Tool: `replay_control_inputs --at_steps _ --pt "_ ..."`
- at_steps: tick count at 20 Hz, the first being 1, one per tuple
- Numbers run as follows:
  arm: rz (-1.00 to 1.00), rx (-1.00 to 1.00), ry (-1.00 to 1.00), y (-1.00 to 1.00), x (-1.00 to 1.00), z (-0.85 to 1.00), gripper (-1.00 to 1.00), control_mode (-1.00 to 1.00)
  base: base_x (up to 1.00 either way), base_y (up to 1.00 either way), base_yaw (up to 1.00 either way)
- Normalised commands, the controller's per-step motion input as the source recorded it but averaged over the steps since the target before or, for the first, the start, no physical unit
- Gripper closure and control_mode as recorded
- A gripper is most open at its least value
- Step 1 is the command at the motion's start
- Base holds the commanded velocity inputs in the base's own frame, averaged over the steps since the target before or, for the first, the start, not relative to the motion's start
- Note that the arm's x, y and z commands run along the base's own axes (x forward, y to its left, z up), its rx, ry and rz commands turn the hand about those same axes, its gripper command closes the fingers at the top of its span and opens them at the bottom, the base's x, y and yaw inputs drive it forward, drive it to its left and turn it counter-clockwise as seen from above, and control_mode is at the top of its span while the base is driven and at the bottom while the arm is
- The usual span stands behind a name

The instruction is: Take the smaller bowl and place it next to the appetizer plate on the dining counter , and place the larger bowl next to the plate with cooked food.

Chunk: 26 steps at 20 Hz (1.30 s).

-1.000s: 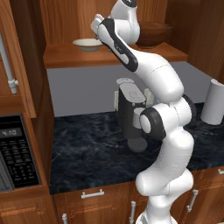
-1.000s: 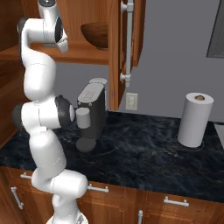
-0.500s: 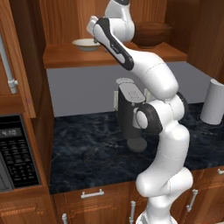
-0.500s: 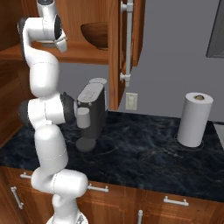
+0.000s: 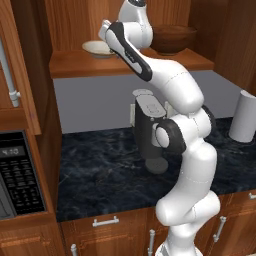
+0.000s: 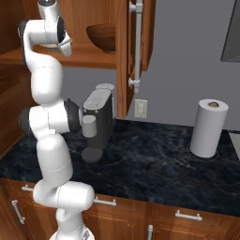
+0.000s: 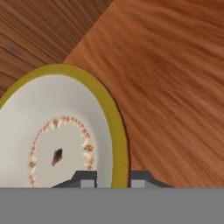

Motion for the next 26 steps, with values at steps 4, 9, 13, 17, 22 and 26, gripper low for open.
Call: replay_control_inputs --at_steps 4,9,13,17,22,26 --pt "0.00 0.00 -0.06 0.00 -0.20 0.05 1.00 -1.00 0.00 0.00 0.00" --pt "0.00 0.00 -0.10 -0.04 -0.33 0.01 1.00 -1.00 0.00 0.00 0.00" --pt "0.00 0.00 -0.18 -0.23 -0.59 0.00 1.00 -1.00 0.00 0.00 0.00" --pt "0.00 0.00 -0.28 -0.43 -0.95 -0.10 1.00 -1.00 0.00 0.00 0.00" --pt "0.00 0.01 -0.34 -0.56 -1.00 -0.40 1.00 -1.00 0.00 0.00 0.00" --pt "0.00 0.05 -0.33 -0.58 -1.00 -0.66 1.00 -1.00 0.00 0.00 0.00"
